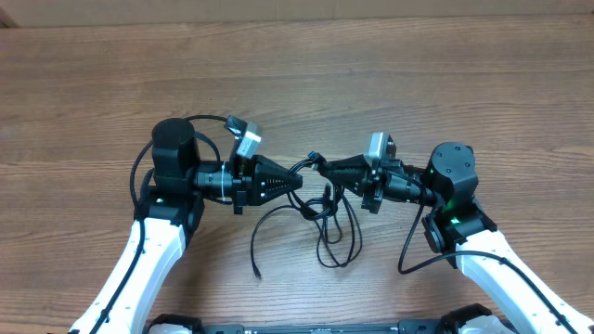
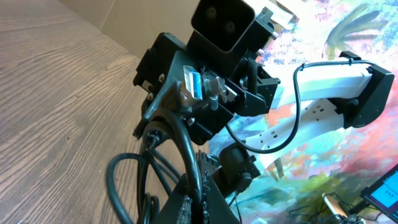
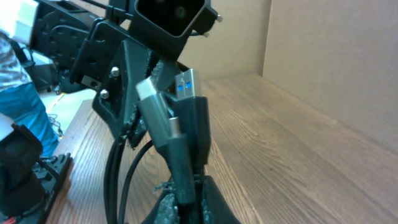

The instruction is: Untangle cables

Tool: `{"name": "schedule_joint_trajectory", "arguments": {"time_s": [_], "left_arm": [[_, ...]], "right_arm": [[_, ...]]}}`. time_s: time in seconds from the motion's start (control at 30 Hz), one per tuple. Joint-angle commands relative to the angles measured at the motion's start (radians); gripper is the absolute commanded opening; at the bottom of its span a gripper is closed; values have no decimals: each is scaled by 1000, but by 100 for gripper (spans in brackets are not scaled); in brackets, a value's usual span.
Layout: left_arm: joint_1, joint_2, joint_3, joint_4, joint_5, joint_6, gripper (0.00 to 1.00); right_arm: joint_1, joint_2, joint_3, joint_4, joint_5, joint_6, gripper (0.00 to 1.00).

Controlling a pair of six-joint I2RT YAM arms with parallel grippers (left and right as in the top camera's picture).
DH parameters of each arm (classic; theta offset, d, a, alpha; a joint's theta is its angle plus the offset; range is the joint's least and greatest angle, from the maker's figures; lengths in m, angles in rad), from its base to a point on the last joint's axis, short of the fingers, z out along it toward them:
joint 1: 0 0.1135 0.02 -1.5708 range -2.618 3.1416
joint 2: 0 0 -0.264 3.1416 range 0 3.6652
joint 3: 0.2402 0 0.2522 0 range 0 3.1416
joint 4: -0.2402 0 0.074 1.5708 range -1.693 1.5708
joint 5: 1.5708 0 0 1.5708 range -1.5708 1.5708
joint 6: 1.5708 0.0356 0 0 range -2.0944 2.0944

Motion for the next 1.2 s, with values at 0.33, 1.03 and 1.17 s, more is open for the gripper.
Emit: {"name": "schedule_joint_trajectory", "arguments": {"time_s": [0.33,1.03,1.17], "left_arm": [[-2,2,6,4,-26,-6,4],[-1,2,6,-176,-203,29,4],[-1,2,6,-122,-34,72,4]], "right_arm": [[0,-12,3,10,-6,15,4],[-1,-11,3,61,98,146,4],[-1,-11,3,15,258,240,4]]}}
